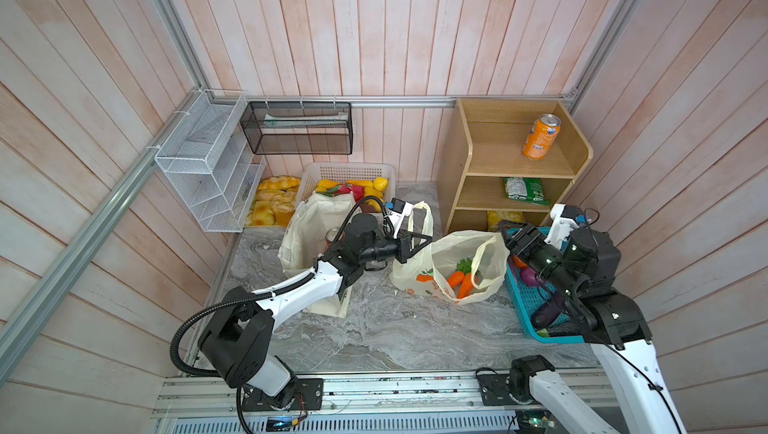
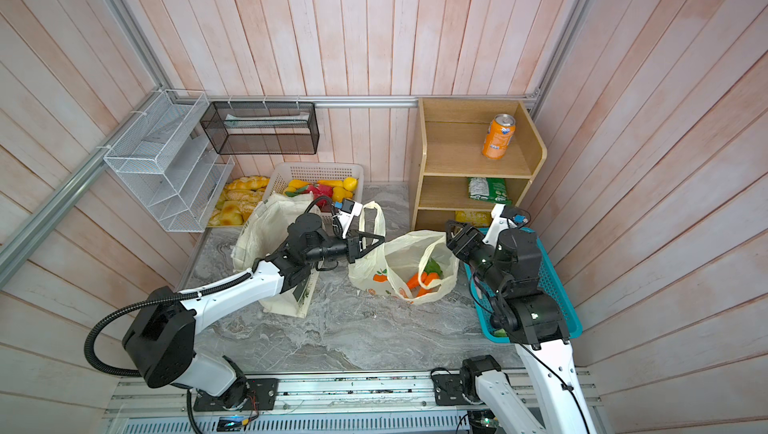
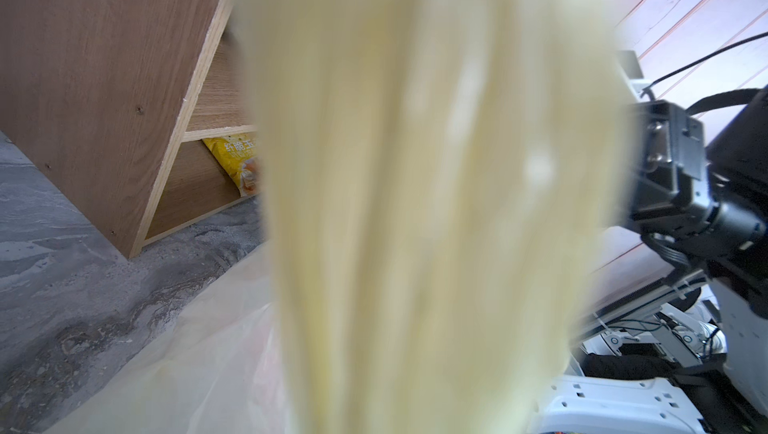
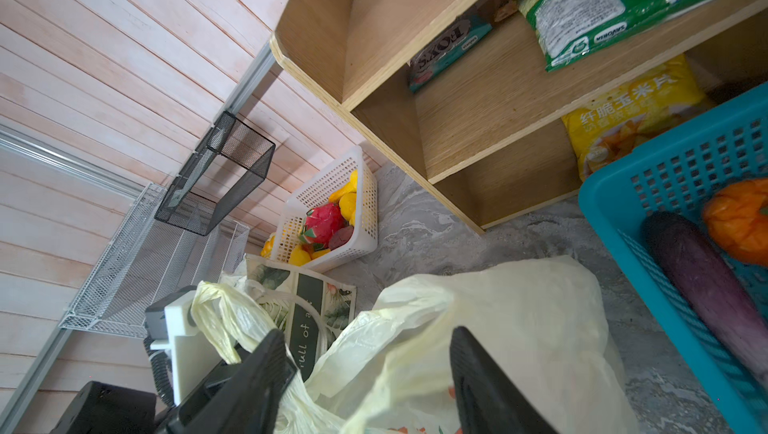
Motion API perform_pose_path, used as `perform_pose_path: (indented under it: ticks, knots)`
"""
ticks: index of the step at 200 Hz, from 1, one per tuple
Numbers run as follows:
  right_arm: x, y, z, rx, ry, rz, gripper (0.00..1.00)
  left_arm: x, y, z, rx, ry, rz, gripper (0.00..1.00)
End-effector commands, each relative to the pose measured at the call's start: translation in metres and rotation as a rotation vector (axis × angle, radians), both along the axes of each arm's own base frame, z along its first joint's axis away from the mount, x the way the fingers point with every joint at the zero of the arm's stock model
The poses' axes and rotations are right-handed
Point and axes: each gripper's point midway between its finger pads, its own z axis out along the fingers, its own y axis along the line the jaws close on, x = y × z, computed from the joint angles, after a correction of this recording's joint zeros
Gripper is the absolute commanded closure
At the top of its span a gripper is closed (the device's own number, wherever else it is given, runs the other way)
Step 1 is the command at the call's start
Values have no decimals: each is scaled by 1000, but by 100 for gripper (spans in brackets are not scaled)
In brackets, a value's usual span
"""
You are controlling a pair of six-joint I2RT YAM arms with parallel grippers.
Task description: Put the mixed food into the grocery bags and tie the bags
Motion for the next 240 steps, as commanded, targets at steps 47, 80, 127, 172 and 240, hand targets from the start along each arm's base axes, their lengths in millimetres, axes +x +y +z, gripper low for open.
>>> perform_pose_path:
  ticks: [47,80,127,172,240]
  knots:
    - [11,47,17,-8,-83,274,38,-6,3,-6,-7,-5,-83,100]
    - [21,99,9,-39,-89,471,37,-10,-2,-7,-10,12,-134,100]
    - [33,162,-1,-108,-88,645,36,-14,-2,-5,-24,24,-154,100]
    - [47,183,-13,-88,-71,698,40,-17,-2,-6,-28,31,-166,100]
    - [47,198,-11,19,-101,761,100,-17,-4,-5,-18,34,-179,100]
